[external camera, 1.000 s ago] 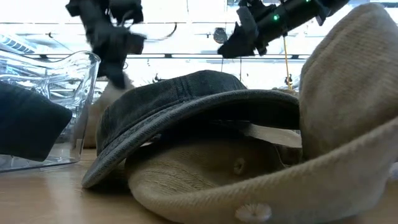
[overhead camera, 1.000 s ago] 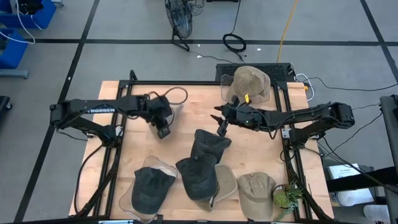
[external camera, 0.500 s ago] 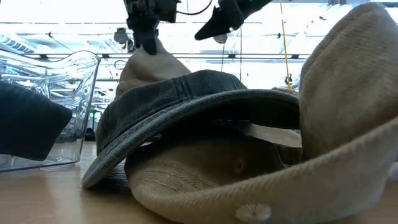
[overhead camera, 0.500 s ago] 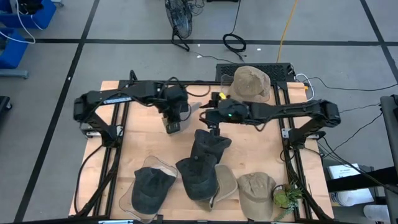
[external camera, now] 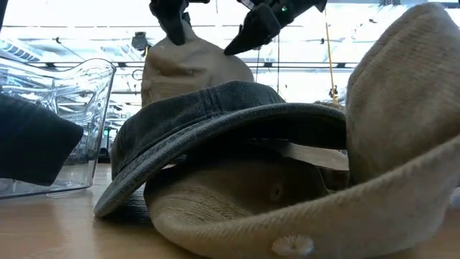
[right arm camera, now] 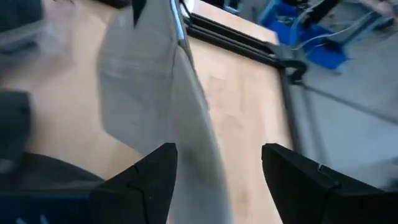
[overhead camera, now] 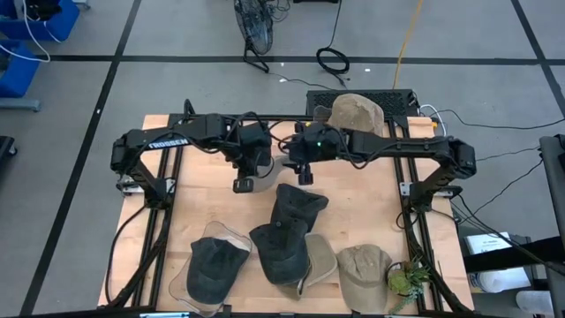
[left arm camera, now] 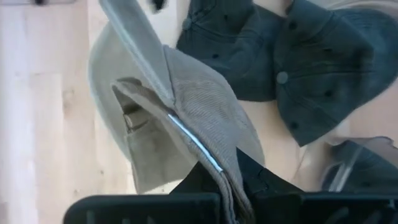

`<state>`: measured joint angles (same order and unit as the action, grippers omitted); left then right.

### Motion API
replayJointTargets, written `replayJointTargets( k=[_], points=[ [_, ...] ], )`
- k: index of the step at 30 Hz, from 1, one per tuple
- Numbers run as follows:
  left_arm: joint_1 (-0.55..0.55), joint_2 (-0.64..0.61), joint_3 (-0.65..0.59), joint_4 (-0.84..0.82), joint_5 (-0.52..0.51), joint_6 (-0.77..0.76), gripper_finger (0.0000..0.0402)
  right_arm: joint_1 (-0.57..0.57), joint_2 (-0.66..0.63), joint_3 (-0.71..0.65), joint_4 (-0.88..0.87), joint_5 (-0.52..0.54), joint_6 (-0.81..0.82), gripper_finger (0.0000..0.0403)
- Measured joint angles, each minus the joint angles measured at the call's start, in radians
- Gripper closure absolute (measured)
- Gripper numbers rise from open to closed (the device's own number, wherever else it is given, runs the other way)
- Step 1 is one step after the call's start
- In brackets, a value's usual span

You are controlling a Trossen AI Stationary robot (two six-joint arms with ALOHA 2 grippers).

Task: Pick & Place hat
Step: Put the brown cap into the top transparent bin

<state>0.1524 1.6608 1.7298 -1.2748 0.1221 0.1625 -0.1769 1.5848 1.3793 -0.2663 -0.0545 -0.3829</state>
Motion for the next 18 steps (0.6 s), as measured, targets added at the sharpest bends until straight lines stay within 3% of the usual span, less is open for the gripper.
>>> replayJointTargets(
  k=[3, 10, 14, 18],
  points=[
    [0.002, 0.001, 0.0, 0.008, -0.048, 0.002, 0.0397, -0.008, 0.017, 0.001, -0.002, -0.101, 0.082, 0.0186],
    [0.002, 0.0, 0.0, 0.08, -0.037, 0.02, 0.0397, 0.02, 0.068, 0.0, 0.001, -0.106, 0.095, 0.0211],
    [0.004, 0.0, 0.0, 0.086, -0.036, 0.02, 0.0391, 0.04, 0.093, 0.0, 0.007, -0.087, 0.091, 0.0264],
    [0.004, 0.0, 0.0, 0.102, -0.043, -0.01, 0.0391, 0.053, 0.096, 0.0, 0.008, -0.022, 0.074, 0.0353]
  ],
)
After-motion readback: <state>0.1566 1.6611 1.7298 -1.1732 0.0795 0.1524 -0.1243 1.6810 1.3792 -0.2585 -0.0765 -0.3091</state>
